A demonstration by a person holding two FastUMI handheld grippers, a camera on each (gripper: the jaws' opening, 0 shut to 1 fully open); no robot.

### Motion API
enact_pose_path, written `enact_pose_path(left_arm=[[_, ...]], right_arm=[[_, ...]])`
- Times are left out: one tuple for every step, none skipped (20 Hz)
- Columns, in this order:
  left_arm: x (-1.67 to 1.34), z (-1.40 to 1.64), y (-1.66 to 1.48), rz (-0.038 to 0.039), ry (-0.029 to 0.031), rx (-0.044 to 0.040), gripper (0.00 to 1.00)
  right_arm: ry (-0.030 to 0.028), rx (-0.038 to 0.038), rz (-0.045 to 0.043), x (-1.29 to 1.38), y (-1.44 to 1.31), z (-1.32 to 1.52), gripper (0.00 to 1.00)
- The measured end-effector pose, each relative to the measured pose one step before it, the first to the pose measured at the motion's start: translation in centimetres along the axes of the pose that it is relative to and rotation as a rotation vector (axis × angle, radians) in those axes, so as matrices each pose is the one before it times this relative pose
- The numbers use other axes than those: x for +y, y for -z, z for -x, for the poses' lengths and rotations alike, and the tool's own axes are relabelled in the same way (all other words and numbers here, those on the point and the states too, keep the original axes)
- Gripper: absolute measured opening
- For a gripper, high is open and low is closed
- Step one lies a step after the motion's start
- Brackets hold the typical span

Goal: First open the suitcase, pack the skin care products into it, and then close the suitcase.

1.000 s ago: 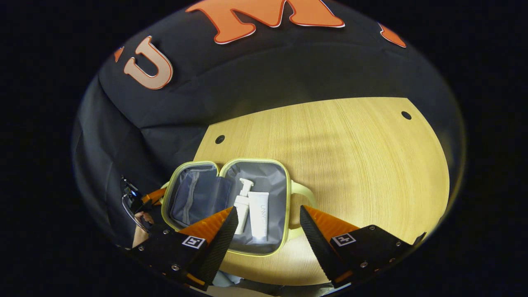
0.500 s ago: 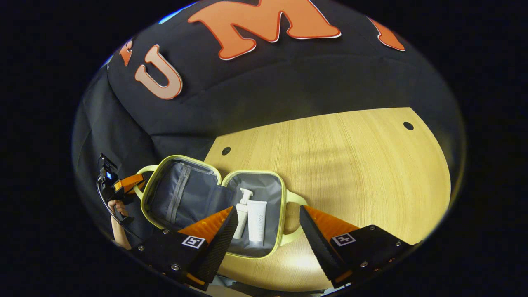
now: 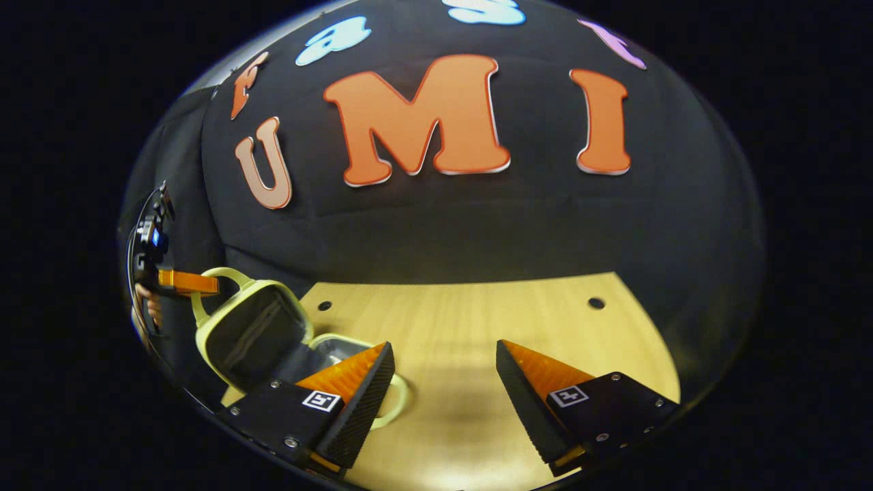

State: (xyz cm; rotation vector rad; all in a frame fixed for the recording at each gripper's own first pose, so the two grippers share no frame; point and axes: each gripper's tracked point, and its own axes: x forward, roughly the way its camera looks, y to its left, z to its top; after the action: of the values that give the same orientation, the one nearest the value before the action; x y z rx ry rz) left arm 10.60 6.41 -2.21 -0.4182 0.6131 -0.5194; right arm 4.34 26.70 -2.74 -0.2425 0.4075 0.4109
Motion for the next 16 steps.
enact_pose_path(left_arm=[[-0.806,-1.096,0.605,-0.01654,-0.00874,0.01402,0.03],[-1.124,-1.214,0.496,-0.01687,-0.00481,0.01688,0.04],[-1.399,-1.454,0.726,-0.01622,-0.00492,0.01569,0.04],[-1.525,-1.698,0.77,-0.01391,-0.00639,0.0148,0.04],[-1.315,-1.726,0.852,-0.01772,-0.01419,0.01432,0.03],[-1.094,-1.561,1.148,-0.01671,-0.01569,0.0171,0.04],[-1.282,-1.581,1.128,-0.02923,-0.01975,0.01581,0.04],[-1.251,-1.99,1.302,-0.03509,-0.02405,0.02339,0.04],[-1.241,-1.643,1.155,-0.03971,-0.02599,0.02441,0.04],[-1.099,-1.879,1.116,-0.02338,-0.02371,0.01954,0.04],[-1.019,-1.936,0.964,-0.00961,-0.02008,0.01958,0.04],[-0.378,-1.64,0.871,0.00706,-0.01613,0.02159,0.04],[-0.142,-1.415,0.859,0.01171,-0.01213,0.02358,0.04],[-0.108,-1.392,0.777,0.01305,-0.01513,0.02172,0.04],[-0.053,-1.333,0.862,0.00522,-0.01782,0.02338,0.04],[-0.404,-1.998,1.285,0.00163,-0.02072,0.01631,0.04]], right_arm=[[0.02456,-0.02909,0.03367,-1.606,-0.352,0.816,0.95],[0.01822,-0.01941,0.02321,-1.403,-0.229,0.797,0.96],[0.00992,-0.0126,0.00927,-1.143,0.034,0.563,0.95],[0.00257,-0.0112,0.00132,-1.009,0.058,0.426,0.95],[0.00798,-0.00615,-0.00185,-1.062,0.289,0.104,0.95],[0.00481,0.0016,-0.00232,-1.082,0.458,0.089,0.95],[0.00345,0.00335,-0.00258,-1.076,0.469,0.093,0.95],[0.00156,0.00792,-0.00402,-0.936,0.452,-0.068,0.96],[0.00039,0.01036,-0.00662,-1.011,0.498,0.084,0.96],[-0.00152,0.0086,-0.01089,-0.846,0.427,-0.018,0.96],[-0.00252,0.00917,-0.0111,-0.801,0.376,0.136,0.96],[0.00137,0.00673,-0.01122,-0.846,0.39,-0.03,0.96],[0.00284,0.00728,-0.0083,-0.725,0.369,0.014,0.96],[0.00673,0.00166,-0.00521,-0.665,0.307,-0.054,0.96],[0.00749,0.00201,-0.00026,-0.64,0.354,-0.088,0.96],[0.01076,0.00488,0.00426,-0.673,0.417,-0.137,0.95]])
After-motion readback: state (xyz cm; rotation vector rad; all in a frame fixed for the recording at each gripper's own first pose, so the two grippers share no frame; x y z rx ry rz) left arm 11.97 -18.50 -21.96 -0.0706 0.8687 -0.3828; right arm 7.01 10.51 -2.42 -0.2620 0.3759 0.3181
